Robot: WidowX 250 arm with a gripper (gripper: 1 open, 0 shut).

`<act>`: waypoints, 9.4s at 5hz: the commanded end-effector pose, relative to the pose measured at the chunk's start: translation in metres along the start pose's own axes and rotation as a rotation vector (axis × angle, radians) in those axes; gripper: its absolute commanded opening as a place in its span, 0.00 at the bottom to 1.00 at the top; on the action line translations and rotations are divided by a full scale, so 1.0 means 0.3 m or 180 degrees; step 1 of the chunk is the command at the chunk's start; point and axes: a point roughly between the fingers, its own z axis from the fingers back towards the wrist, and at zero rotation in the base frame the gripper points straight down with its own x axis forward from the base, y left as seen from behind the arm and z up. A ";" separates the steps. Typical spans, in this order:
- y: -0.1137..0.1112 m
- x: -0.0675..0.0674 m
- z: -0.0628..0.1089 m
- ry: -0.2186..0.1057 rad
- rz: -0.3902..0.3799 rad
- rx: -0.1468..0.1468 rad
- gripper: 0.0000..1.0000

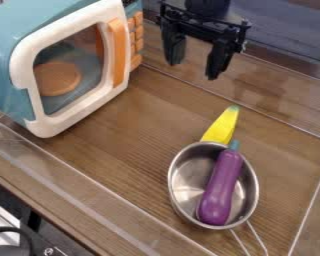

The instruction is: Put the banana in the silver pot

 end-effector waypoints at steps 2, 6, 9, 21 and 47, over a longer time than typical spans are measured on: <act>-0.030 0.016 -0.056 -0.0009 -0.0129 -0.0030 1.00; -0.087 0.051 -0.154 -0.0159 -0.0306 -0.0093 1.00; -0.111 0.078 -0.228 -0.0224 -0.0397 -0.0125 1.00; -0.141 -0.015 -0.025 -0.0616 -0.0229 -0.0005 0.00; -0.097 -0.164 0.047 -0.0449 -0.0275 -0.0063 1.00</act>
